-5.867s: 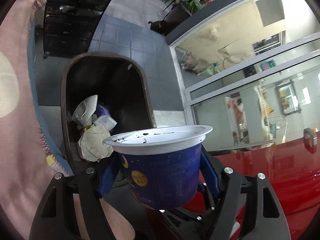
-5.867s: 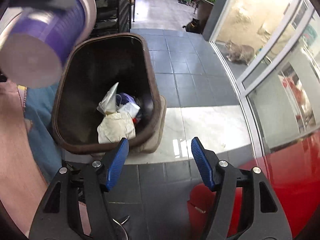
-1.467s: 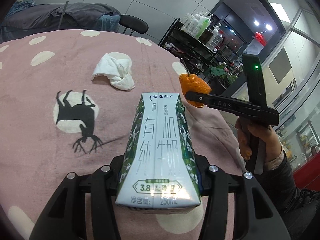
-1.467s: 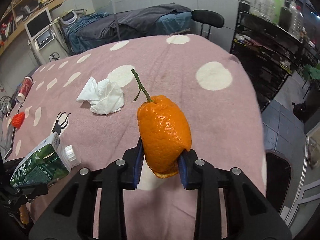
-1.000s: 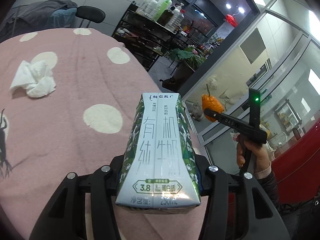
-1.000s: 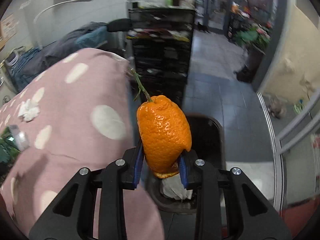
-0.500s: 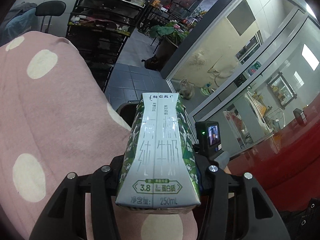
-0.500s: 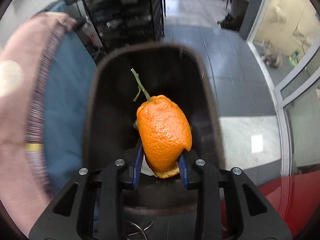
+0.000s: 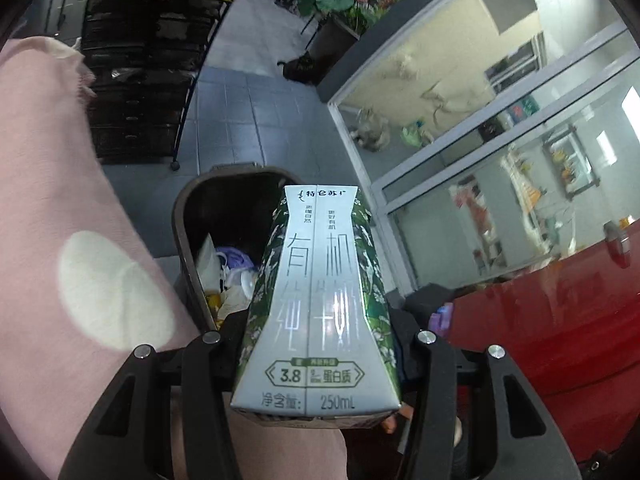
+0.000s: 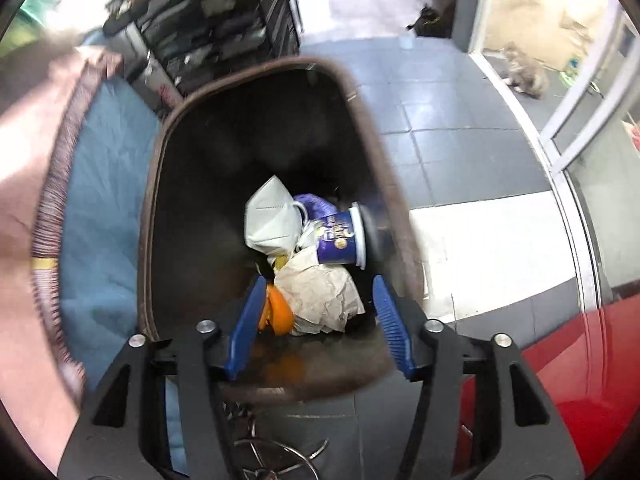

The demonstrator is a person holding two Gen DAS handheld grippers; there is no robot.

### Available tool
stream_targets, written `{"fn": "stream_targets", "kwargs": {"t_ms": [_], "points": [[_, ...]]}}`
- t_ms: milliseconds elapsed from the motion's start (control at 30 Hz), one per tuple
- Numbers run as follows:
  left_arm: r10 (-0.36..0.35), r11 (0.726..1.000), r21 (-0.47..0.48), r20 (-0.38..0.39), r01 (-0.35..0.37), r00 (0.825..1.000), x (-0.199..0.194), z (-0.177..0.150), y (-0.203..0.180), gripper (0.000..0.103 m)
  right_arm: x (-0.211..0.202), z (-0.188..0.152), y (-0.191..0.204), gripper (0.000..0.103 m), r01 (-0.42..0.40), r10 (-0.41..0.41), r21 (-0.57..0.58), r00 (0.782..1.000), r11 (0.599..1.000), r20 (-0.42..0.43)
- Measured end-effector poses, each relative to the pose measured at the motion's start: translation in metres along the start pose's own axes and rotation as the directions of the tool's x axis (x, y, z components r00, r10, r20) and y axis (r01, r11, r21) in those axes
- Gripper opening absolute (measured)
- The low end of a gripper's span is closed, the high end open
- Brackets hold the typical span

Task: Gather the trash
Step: 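Carry carton and orange over the brown bin and open both tools to drop them, then move both open tools back over the table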

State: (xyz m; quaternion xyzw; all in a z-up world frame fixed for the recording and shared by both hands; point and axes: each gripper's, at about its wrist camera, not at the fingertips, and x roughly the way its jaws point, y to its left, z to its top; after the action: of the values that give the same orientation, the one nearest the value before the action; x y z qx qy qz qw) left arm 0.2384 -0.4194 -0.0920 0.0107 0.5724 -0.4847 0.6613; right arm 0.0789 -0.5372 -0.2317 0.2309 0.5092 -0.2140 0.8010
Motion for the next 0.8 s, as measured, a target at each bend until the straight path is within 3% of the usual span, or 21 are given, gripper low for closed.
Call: {"fn": "stream_targets", "kwargs": {"t_ms": [200, 333, 467, 633, 800], "points": [[0.098, 0.995, 0.044, -0.136, -0.093, 0.986, 0.053, 0.007, -0.008, 0.05, -0.032, -0.012, -0.024, 0.057, 0.023, -0.027, 0.071, 0.998, 0.997, 0.053], [0.151, 0.988, 0.047, -0.248, -0.144, 0.957, 0.08, 0.009, -0.003, 0.051, -0.04, -0.017, -0.025, 0.057, 0.038, -0.043, 0.074, 0.997, 0.997, 0.067], [0.212, 0.977, 0.046, -0.302, -0.207, 0.93, 0.09, 0.012, 0.003, 0.08, -0.044, -0.023, -0.021, 0.059, 0.03, -0.034, 0.08, 0.998, 0.996, 0.054], [0.18, 0.983, 0.017, -0.245, -0.182, 0.953, 0.075, 0.008, 0.002, 0.08, -0.056, -0.024, -0.021, 0.06, 0.036, -0.041, 0.081, 0.997, 0.996, 0.071], [0.058, 0.997, -0.038, -0.099, -0.062, 0.993, 0.029, -0.005, -0.004, 0.084, -0.075, -0.021, -0.019, 0.065, 0.064, -0.073, 0.084, 0.992, 0.994, 0.105]]}}
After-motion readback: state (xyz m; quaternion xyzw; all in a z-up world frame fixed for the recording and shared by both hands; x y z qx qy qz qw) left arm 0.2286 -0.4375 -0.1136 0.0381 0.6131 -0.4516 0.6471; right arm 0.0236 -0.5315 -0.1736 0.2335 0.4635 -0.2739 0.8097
